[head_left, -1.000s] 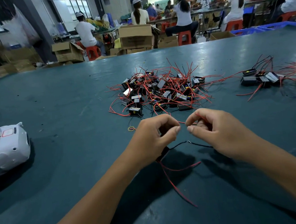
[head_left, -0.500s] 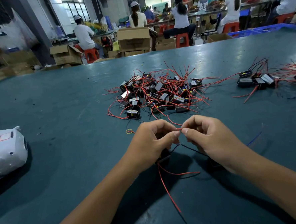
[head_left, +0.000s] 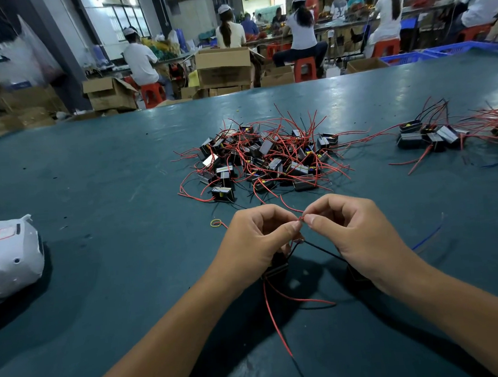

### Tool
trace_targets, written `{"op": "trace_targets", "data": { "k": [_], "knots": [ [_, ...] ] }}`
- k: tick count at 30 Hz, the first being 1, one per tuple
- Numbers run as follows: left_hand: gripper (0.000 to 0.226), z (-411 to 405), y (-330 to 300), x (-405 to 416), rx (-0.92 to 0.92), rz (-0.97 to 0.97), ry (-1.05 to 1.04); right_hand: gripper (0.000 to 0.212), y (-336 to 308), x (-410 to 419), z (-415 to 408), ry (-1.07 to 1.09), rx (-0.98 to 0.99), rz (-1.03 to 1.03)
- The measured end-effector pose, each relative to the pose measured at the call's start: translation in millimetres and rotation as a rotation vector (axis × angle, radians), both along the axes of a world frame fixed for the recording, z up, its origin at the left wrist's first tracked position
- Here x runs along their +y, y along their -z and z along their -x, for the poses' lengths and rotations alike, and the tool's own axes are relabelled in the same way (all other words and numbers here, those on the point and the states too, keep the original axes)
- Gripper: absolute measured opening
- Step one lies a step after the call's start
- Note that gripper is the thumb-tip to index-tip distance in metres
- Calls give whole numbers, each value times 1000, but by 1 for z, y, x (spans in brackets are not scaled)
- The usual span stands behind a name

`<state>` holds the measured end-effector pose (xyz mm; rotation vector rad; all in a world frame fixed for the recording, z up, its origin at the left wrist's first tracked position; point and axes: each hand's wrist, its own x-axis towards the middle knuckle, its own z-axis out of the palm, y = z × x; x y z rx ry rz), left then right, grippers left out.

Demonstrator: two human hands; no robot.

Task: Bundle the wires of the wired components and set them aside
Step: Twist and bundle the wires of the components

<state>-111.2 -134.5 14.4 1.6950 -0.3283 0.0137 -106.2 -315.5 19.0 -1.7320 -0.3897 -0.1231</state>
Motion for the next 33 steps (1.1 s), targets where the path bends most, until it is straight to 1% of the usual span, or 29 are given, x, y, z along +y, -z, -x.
{"op": "trace_targets", "data": {
  "k": [4,8,15,18,21,25,27,30,33],
  "knots": [
    [9,1,1,0,1,-18,-1,10,1,0,1,22,-7,-9],
    [10,0,3,-2,16,14,-13,11,3,2,0,48,2,-23],
    [4,2,1,-5,-28,32,-30,11,2,2,1,18,28,-23],
    [5,1,1,-4,-21,58,-44,12,1,1,0,4,9,11],
    [6,0,1,-4,-51,54,-10,15,1,1,-1,-10,15,13],
    [7,0,0,-4,-120,80,5,19,-1,-2,-2,-53,79,-21],
    [11,0,-1,-3,-159,85,-2,22,-3,-3,-2,-85,129,-38],
    [15,-1,-1,0,-185,55,42,26,-5,-2,-2,-134,199,-95],
    [12,-1,-1,1,-208,22,76,30,-8,-4,-1,-170,271,-139]
  ]
}}
